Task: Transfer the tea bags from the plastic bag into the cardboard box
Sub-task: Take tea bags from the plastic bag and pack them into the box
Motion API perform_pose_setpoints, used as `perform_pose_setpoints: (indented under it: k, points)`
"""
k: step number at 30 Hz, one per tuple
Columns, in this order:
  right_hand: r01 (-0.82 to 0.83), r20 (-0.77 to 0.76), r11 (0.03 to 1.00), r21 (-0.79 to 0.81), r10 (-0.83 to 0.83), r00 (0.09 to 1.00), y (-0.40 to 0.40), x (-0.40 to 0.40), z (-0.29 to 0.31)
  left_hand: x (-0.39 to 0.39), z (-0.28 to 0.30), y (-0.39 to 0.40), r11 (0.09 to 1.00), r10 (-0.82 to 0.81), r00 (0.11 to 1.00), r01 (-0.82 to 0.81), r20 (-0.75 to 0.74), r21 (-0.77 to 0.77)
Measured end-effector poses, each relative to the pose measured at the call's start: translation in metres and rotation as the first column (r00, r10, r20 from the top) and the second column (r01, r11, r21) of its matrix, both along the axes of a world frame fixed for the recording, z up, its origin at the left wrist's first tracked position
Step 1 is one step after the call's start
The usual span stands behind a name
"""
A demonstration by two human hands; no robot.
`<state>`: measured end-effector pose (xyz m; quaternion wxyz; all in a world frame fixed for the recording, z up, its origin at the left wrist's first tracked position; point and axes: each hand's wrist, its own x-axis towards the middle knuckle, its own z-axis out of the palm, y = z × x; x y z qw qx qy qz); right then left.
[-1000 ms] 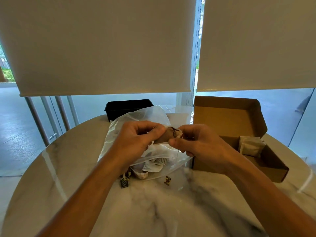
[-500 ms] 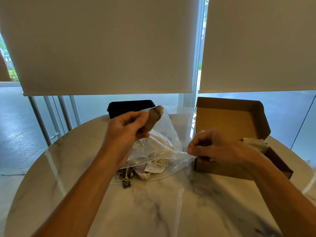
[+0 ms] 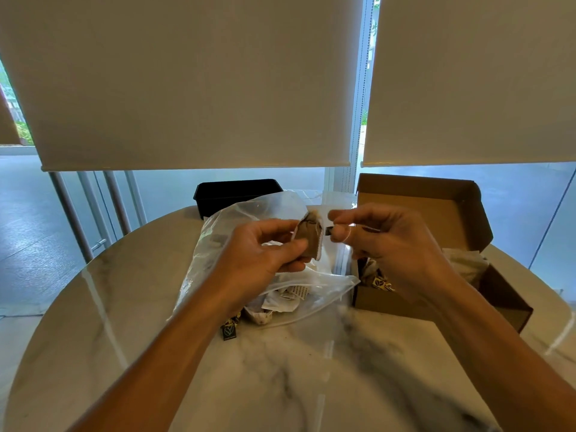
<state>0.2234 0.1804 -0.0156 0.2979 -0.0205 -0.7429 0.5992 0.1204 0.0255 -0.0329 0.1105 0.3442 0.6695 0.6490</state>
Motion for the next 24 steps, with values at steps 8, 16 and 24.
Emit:
perform_pose_setpoints:
  k: [8,16,24]
  points:
    - [0.091,-0.014,0.975,0.204,-0.09,0.996,-0.005,-0.009,-0.008,0.008,-0.005,0.006,0.987,0.011,0.959,-0.056,-0.282,-0.15]
    - [0.145,0.07,0.971,0.191,-0.161,0.984,0.017,0.002,0.002,0.006,-0.008,0.003,0.961,0.043,0.904,-0.153,-0.425,-0.228]
    - [0.281,0.24,0.932,0.23,-0.334,0.911,0.079,0.024,0.002,-0.004,-0.01,-0.007,0.854,-0.002,0.814,-0.301,-0.58,-0.426]
